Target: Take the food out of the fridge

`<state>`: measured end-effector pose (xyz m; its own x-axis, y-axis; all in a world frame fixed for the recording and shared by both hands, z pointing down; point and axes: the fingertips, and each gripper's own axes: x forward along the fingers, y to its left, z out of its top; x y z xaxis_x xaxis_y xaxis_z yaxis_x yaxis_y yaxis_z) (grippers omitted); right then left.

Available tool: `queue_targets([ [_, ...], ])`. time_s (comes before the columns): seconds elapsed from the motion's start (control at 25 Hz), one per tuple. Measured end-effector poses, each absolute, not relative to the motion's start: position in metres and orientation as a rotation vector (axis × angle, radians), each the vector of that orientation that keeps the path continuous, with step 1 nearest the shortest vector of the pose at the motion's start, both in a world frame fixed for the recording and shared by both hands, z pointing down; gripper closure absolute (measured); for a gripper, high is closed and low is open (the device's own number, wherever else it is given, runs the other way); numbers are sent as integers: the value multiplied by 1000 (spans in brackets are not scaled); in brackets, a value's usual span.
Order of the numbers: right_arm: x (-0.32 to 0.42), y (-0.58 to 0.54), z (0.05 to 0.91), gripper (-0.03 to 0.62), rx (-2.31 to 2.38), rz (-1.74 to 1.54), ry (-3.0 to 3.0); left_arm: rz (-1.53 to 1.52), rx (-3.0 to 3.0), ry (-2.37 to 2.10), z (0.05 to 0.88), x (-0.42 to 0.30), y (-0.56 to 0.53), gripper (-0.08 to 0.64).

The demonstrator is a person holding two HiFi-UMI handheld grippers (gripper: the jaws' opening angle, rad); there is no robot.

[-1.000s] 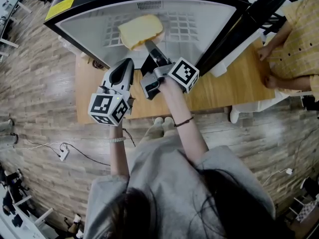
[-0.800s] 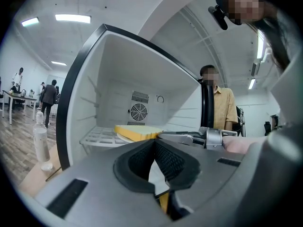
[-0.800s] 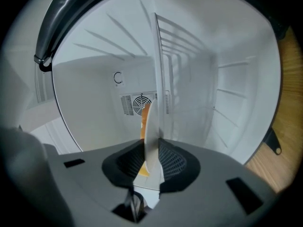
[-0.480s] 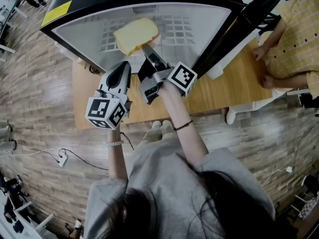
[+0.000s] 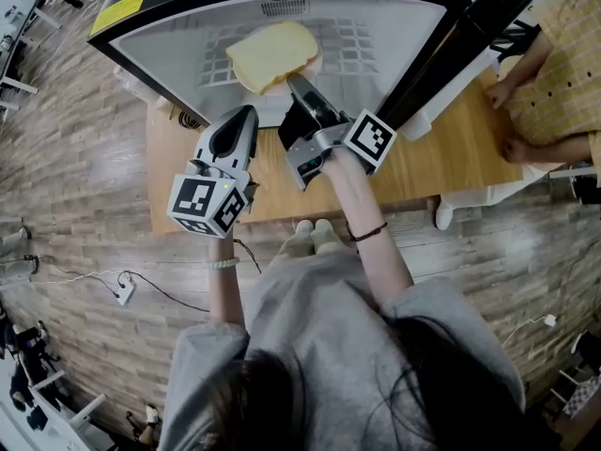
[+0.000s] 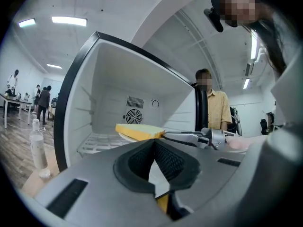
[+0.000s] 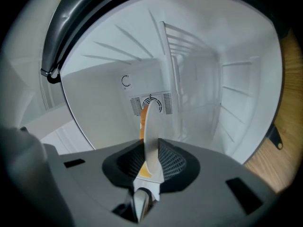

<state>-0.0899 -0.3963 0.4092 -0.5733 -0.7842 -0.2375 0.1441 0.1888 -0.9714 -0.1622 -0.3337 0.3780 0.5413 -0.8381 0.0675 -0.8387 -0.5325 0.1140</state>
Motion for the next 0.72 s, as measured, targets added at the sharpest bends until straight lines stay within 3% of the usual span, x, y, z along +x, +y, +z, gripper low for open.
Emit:
queue_targets([
  [0.72, -64, -353, 382, 517, -489, -1513, 1730, -48, 2714, -1391, 359, -147, -299, 552],
])
